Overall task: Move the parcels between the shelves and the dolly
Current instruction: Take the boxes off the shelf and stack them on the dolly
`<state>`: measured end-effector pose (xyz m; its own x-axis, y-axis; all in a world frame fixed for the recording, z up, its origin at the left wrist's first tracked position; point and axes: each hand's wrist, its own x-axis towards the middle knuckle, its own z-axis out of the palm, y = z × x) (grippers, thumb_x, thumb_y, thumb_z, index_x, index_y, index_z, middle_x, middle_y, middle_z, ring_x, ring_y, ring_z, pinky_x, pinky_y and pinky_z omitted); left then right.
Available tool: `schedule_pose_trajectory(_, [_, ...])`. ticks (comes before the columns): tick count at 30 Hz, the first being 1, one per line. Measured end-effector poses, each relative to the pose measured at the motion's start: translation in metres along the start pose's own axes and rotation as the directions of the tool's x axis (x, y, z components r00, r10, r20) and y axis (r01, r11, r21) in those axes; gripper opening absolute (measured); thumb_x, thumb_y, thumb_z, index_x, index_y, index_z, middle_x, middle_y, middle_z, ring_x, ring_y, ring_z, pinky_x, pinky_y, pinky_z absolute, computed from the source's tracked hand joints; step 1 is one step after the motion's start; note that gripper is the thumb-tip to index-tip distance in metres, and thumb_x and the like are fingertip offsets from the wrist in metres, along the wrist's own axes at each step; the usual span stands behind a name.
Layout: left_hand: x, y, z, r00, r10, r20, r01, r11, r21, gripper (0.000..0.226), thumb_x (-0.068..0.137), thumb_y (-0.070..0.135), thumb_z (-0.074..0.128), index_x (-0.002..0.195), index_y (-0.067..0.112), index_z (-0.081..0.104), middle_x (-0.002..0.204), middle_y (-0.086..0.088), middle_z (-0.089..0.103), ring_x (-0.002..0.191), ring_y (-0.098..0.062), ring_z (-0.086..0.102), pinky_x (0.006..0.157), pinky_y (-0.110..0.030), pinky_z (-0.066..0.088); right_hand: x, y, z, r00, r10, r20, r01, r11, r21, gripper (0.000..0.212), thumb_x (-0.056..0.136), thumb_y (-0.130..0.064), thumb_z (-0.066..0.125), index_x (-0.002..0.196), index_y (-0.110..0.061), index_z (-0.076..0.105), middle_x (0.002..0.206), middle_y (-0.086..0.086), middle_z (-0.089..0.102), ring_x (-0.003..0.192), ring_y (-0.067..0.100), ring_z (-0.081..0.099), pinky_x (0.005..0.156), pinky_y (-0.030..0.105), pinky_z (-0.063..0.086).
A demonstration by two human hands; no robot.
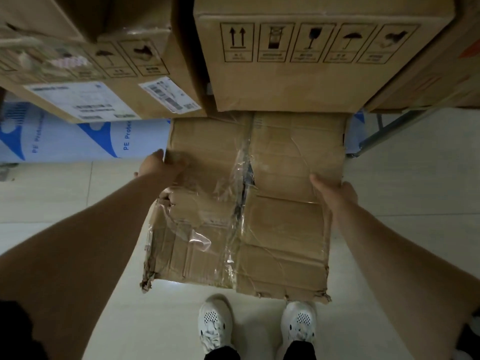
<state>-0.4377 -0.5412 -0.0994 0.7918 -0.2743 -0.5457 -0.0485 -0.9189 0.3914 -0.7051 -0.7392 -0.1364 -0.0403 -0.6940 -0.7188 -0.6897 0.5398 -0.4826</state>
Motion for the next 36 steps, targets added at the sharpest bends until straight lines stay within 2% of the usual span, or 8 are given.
schedule_pose_trajectory(3, [0.011,0.007,0.008,0.999,0.005,-0.040,-0.008,0.997,-0.081,0.045,0.089,0.038,0.063,0.119,0.004,0.058,0.106,-0.011,0.060,0.098,-0.029,0.057,0.081,-0.034,0.047,0.019,-0.001,0.001,0.999,-0.040,-0.001,0.040,0.999,0.027,0.087,0.070,-0.054,0.076,0.137,-0.005,0.047,0.137,0.010,0.053,0.125,0.029,0.051,0.106,0.039,0.041])
schedule_pose_trajectory(8, [0.024,0.012,0.015,0.996,-0.006,-0.094,-0.005,0.993,-0.117,0.047,0.085,0.044,0.066,0.113,0.007,0.059,0.103,-0.009,0.060,0.090,-0.025,0.055,0.080,-0.034,0.048,0.029,0.003,0.000,0.998,-0.059,-0.019,0.060,0.997,0.047,0.095,0.067,-0.053,0.080,0.139,-0.002,0.042,0.140,0.011,0.049,0.127,0.029,0.049,0.107,0.042,0.041])
schedule_pose_trajectory(11, [0.023,0.010,0.015,0.996,-0.015,-0.092,0.007,0.996,-0.085,0.054,0.083,0.049,0.067,0.118,0.009,0.057,0.113,-0.010,0.060,0.097,-0.027,0.056,0.084,-0.037,0.049,0.024,0.007,-0.001,0.996,-0.086,-0.020,0.086,0.996,-0.033,0.099,0.068,-0.053,0.079,0.143,-0.004,0.037,0.146,0.011,0.043,0.131,0.030,0.044,0.108,0.043,0.039])
schedule_pose_trajectory(14, [0.012,0.004,0.016,0.997,-0.011,-0.075,0.010,1.000,-0.012,0.064,0.081,0.053,0.067,0.124,0.008,0.051,0.121,-0.010,0.057,0.110,-0.032,0.054,0.087,-0.039,0.046,0.012,0.019,0.000,0.992,-0.124,0.019,0.124,0.992,-0.018,0.082,0.070,-0.039,0.082,0.138,-0.011,0.046,0.138,0.009,0.053,0.124,0.028,0.052,0.104,0.042,0.043])
schedule_pose_trajectory(21, [-0.028,-0.041,0.019,0.993,-0.115,-0.026,0.115,0.993,-0.027,0.070,0.076,0.048,0.074,0.126,0.005,0.053,0.122,-0.015,0.061,0.111,-0.034,0.057,0.092,-0.041,0.049,-0.030,0.061,-0.001,0.997,-0.046,0.056,0.045,0.999,0.013,0.059,0.071,-0.017,0.083,0.124,-0.008,0.057,0.120,0.011,0.064,0.106,0.027,0.063,0.095,0.040,0.051])
schedule_pose_trajectory(27, [-0.062,-0.067,0.010,0.985,-0.171,0.012,0.172,0.984,-0.046,0.071,0.076,0.047,0.075,0.125,0.001,0.053,0.123,-0.016,0.059,0.112,-0.035,0.055,0.090,-0.039,0.046,-0.060,0.074,-0.011,0.996,-0.024,0.086,0.029,0.997,-0.064,0.062,0.074,-0.020,0.081,0.127,-0.006,0.054,0.124,0.010,0.062,0.110,0.029,0.060,0.094,0.037,0.049])
schedule_pose_trajectory(30, [-0.082,-0.082,0.003,0.974,-0.223,0.042,0.225,0.971,-0.076,0.072,0.074,0.047,0.076,0.125,0.000,0.054,0.120,-0.015,0.060,0.110,-0.034,0.056,0.089,-0.038,0.047,-0.075,0.084,-0.013,0.993,0.009,0.117,0.008,0.990,-0.144,0.067,0.069,-0.032,0.084,0.124,-0.005,0.057,0.124,0.011,0.062,0.110,0.031,0.060,0.096,0.042,0.049])
schedule_pose_trajectory(36, [-0.134,-0.131,-0.011,0.944,-0.329,0.001,0.326,0.937,-0.126,0.065,0.073,0.047,0.078,0.115,0.002,0.059,0.111,-0.015,0.063,0.102,-0.034,0.060,0.083,-0.038,0.048,-0.112,0.101,-0.014,0.975,-0.074,0.208,0.140,0.937,-0.321,0.063,0.075,-0.041,0.077,0.123,-0.004,0.059,0.123,0.012,0.063,0.113,0.032,0.058,0.096,0.043,0.049])
